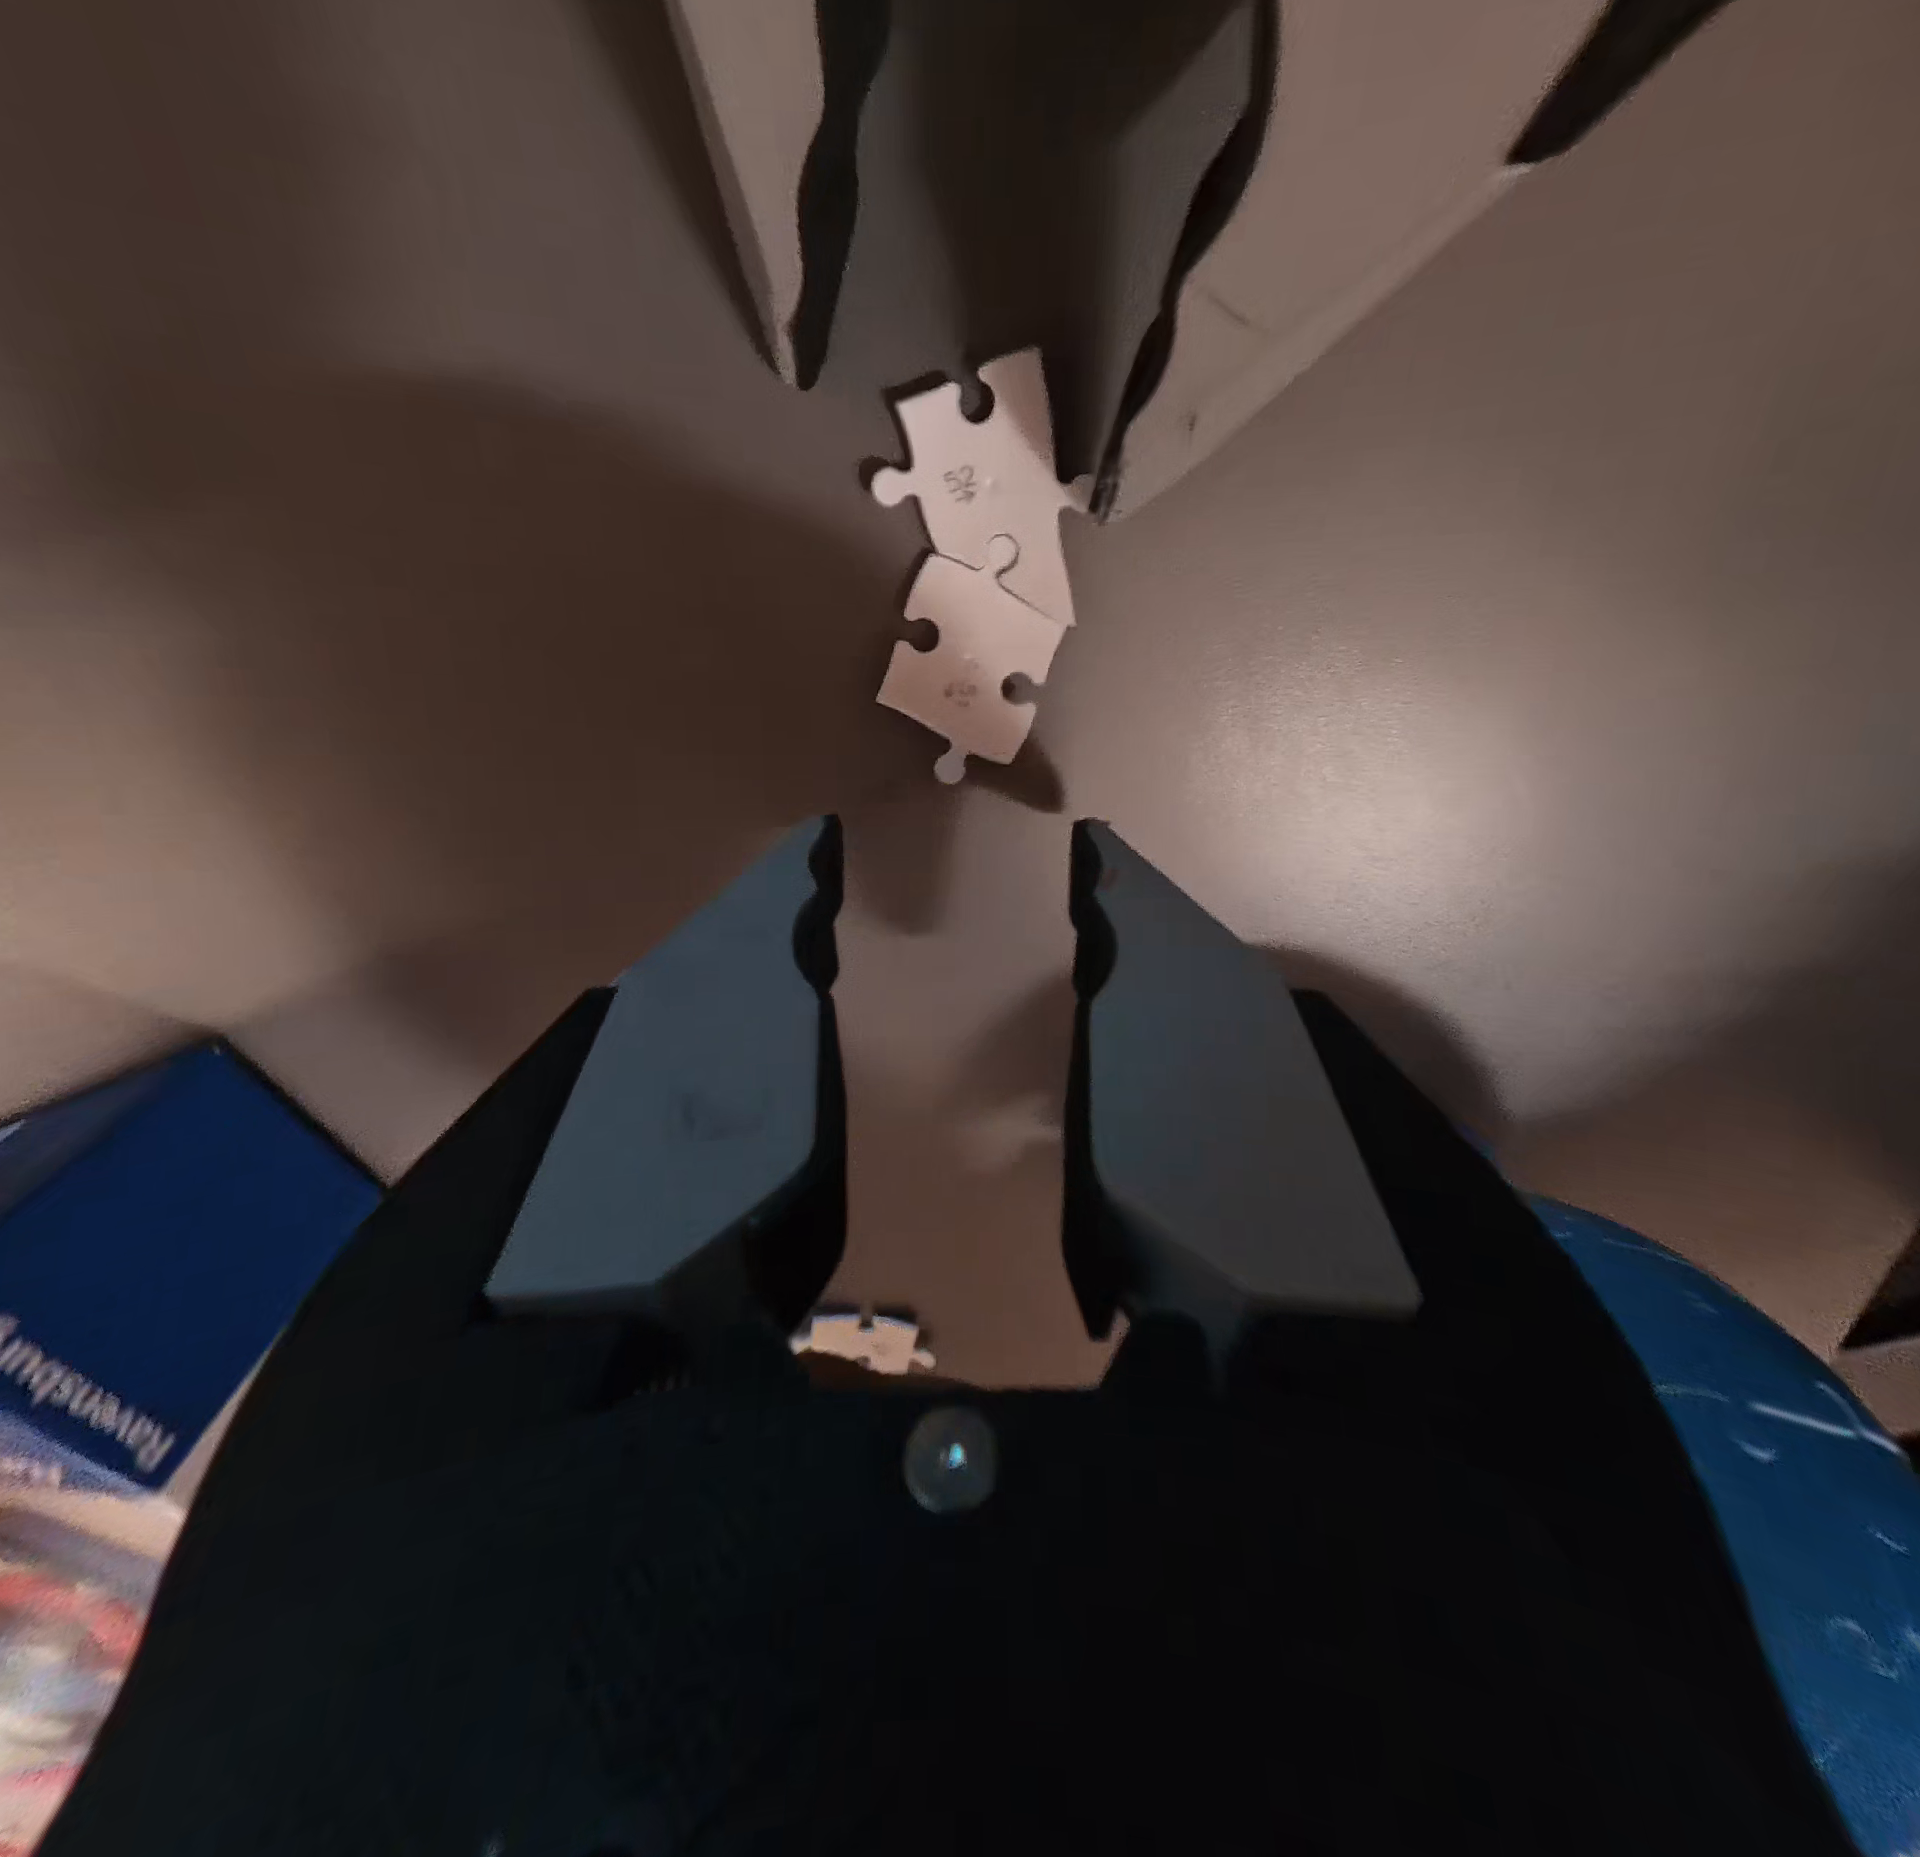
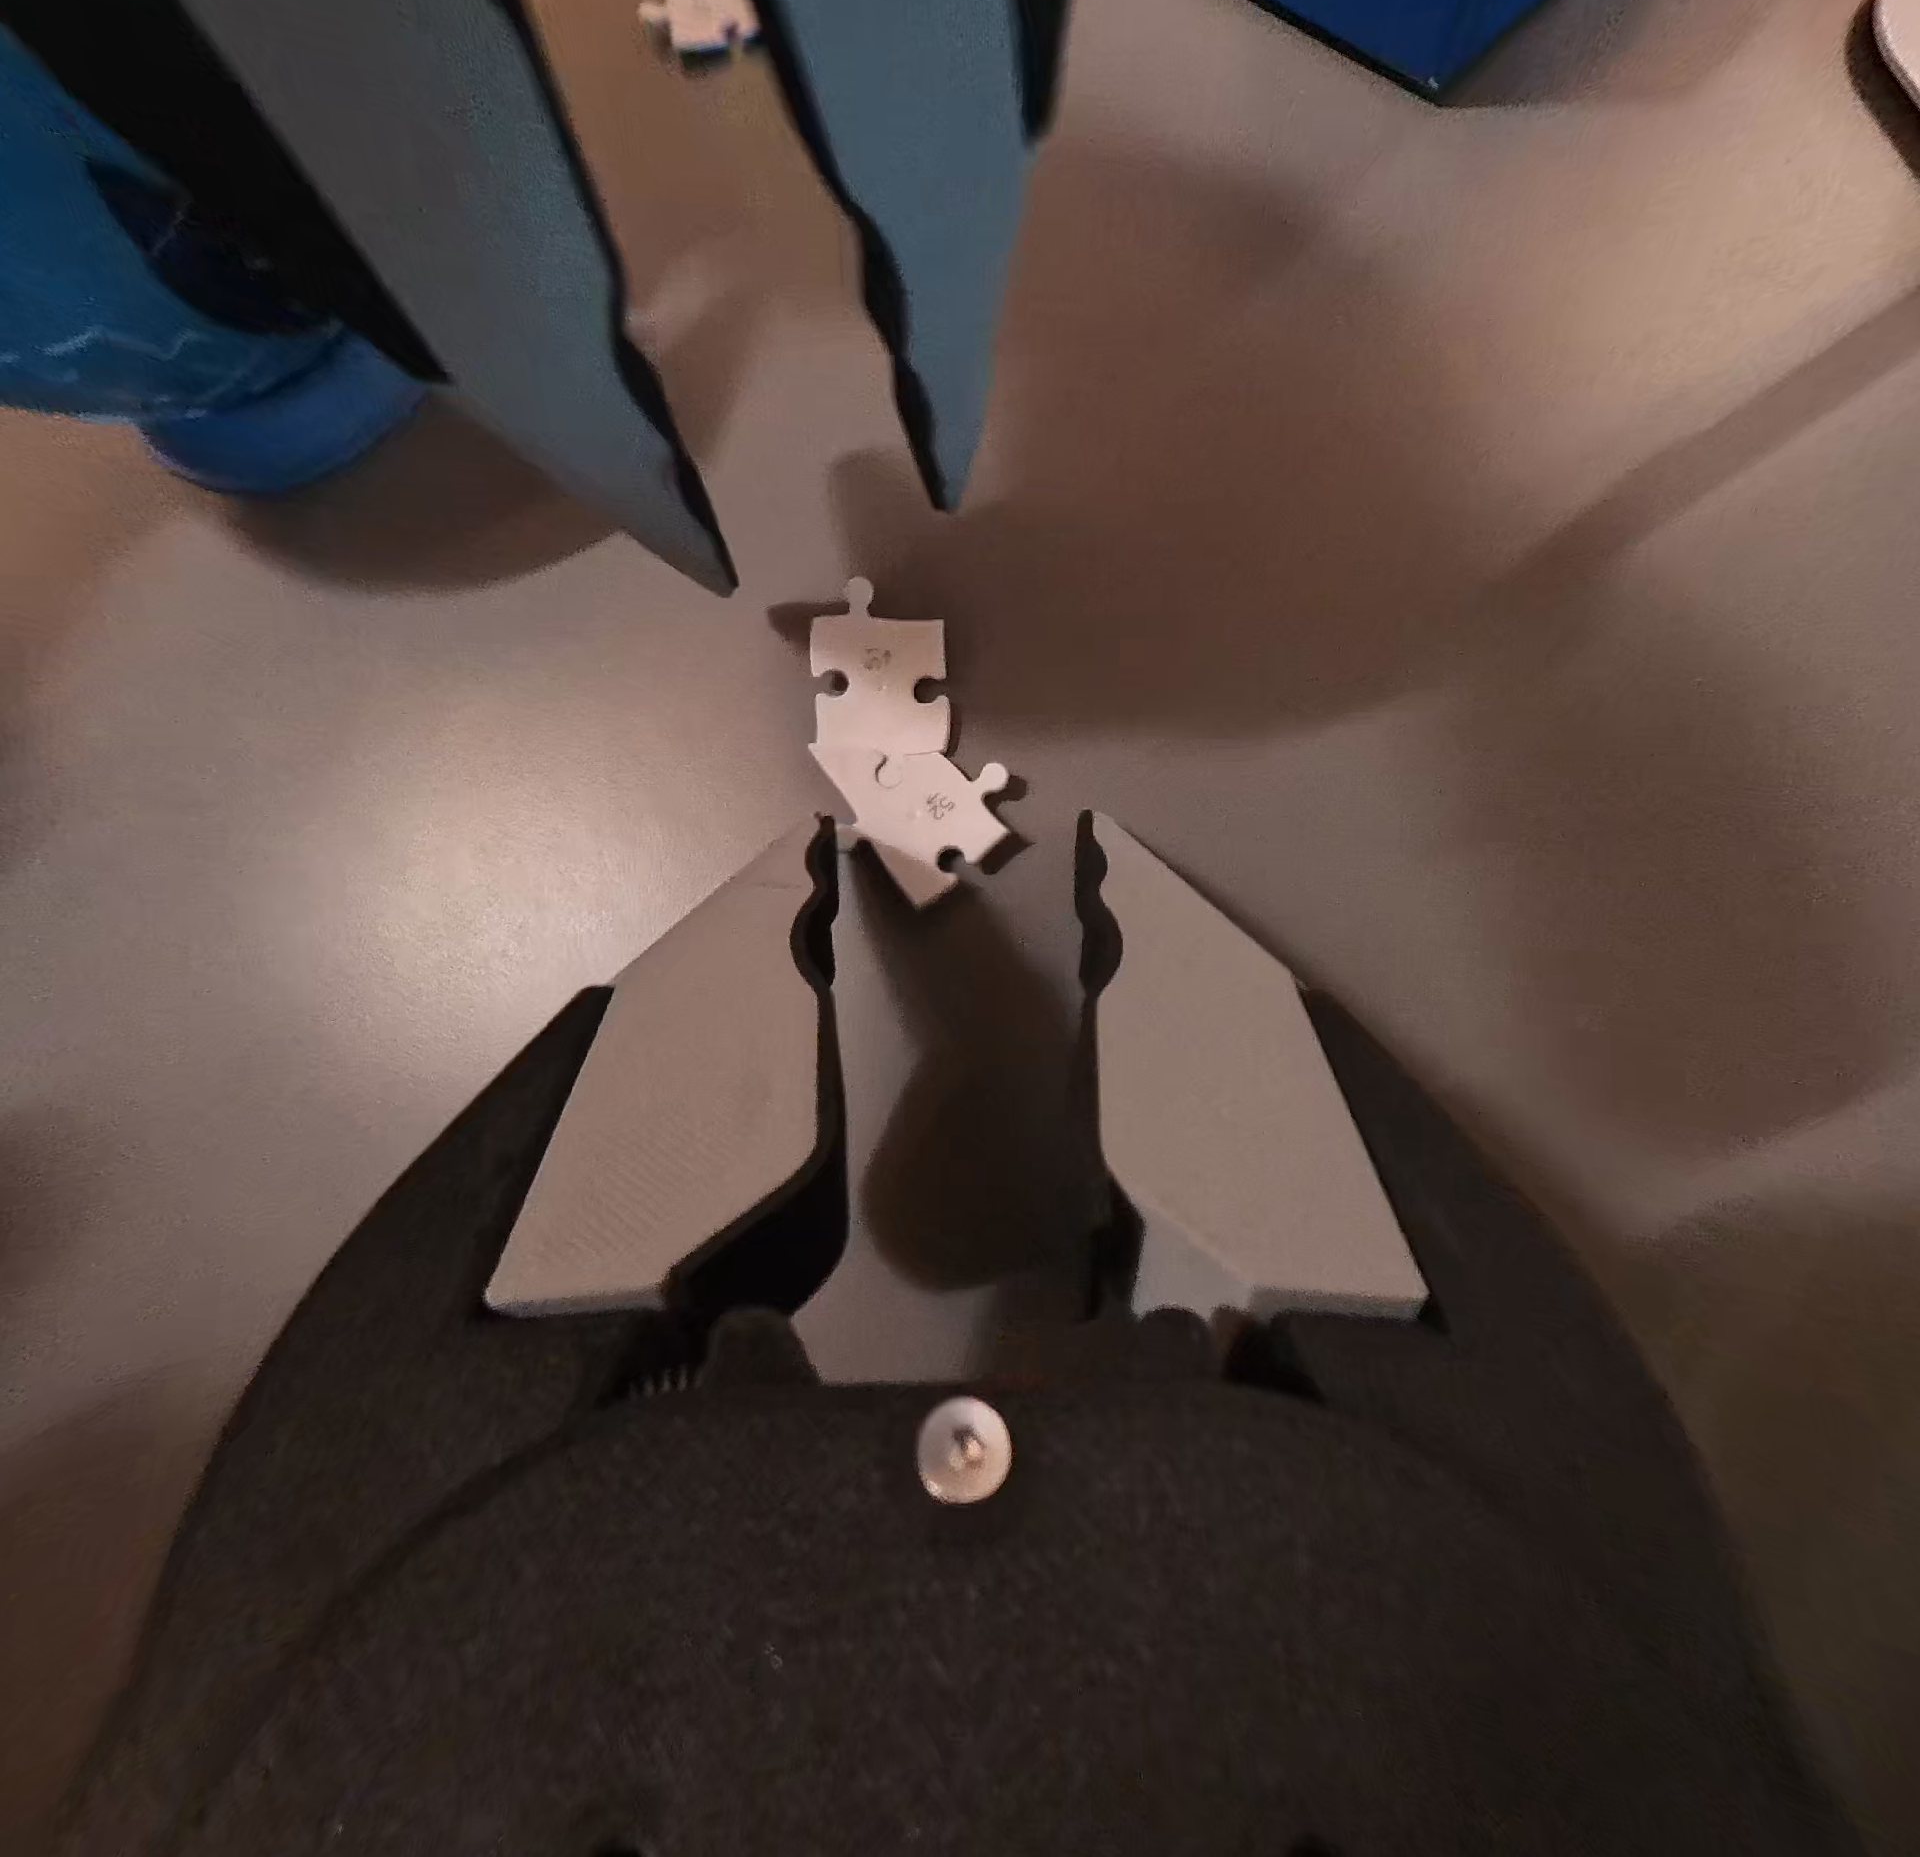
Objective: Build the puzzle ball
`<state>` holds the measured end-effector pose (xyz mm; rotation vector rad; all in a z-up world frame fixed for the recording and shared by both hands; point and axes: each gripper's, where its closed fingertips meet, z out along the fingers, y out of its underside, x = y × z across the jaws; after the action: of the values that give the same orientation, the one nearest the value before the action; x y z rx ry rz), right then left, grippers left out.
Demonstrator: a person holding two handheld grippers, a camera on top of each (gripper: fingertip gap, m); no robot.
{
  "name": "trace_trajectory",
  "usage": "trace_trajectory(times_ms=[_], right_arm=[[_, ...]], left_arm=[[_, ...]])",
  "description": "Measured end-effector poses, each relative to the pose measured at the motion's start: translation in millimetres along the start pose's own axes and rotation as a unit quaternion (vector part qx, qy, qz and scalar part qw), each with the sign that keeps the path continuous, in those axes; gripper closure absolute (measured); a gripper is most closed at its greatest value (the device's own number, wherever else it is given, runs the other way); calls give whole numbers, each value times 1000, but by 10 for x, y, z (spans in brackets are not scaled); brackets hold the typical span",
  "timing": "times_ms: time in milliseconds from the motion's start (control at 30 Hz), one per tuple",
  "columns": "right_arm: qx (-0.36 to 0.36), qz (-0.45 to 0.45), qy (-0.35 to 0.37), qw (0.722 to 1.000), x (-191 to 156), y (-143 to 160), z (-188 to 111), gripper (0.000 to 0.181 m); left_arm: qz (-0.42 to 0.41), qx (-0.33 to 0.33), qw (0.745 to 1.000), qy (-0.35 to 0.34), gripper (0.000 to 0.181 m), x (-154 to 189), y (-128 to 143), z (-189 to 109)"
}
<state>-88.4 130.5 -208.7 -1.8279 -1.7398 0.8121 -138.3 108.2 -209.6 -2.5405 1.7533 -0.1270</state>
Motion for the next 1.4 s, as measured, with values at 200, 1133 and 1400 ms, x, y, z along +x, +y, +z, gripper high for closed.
trace_trajectory(times_ms=[200, 1133, 1400], right_arm=[[11, -44, 0, 999, -59, 0, 29, 152], [58, 17, -45, 997, -136, -160, -68, 181], [28, 16, -16, 999, -47, -73, -10, 168]], left_arm=[[14, 16, 1000, 3, 141, -61, -122, 53], [-31, 61, 997, -19, 181, -66, -114, -66], [-76, 105, 991, -27, 181, -93, 105, -465]])
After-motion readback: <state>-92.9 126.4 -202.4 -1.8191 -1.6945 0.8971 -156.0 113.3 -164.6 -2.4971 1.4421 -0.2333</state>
